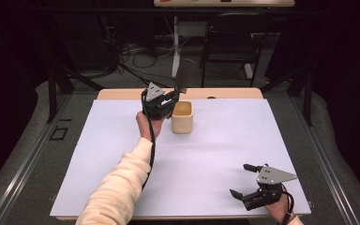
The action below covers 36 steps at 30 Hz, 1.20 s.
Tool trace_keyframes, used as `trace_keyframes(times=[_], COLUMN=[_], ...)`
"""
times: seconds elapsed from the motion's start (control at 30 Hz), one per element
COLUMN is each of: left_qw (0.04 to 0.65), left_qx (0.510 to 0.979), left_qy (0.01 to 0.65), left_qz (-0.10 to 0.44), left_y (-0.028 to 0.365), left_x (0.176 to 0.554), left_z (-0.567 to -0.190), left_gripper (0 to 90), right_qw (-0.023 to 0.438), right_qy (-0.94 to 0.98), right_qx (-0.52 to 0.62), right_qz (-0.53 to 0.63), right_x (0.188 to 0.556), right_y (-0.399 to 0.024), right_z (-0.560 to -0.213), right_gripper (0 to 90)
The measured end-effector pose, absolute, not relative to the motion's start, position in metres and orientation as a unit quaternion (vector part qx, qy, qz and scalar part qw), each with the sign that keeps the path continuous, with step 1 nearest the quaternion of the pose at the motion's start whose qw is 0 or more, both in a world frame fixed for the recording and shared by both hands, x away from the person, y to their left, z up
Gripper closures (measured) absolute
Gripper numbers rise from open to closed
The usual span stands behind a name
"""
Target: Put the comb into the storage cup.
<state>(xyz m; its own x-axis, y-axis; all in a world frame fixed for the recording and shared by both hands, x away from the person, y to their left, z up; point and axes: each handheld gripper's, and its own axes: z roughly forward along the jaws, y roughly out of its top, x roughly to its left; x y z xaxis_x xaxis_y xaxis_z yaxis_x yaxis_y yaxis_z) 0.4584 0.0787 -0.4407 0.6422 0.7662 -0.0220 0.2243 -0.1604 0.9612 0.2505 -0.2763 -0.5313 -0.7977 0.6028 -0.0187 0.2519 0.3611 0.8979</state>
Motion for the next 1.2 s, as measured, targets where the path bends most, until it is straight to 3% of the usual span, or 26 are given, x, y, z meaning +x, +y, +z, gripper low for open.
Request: trace_keyframes(times=[1.2], left_qw=[0.583], left_qx=[0.695], left_qy=[0.325], left_qz=[0.267], left_y=[0.069], left_x=[0.469], left_z=[-0.441], left_gripper=[72.4], right_qw=[0.176], right_qy=[0.805], right_qx=[0.265], right_qz=[0.500], right_x=[0.250], right_y=[-0.277], right_z=[-0.531], right_gripper=[0.0])
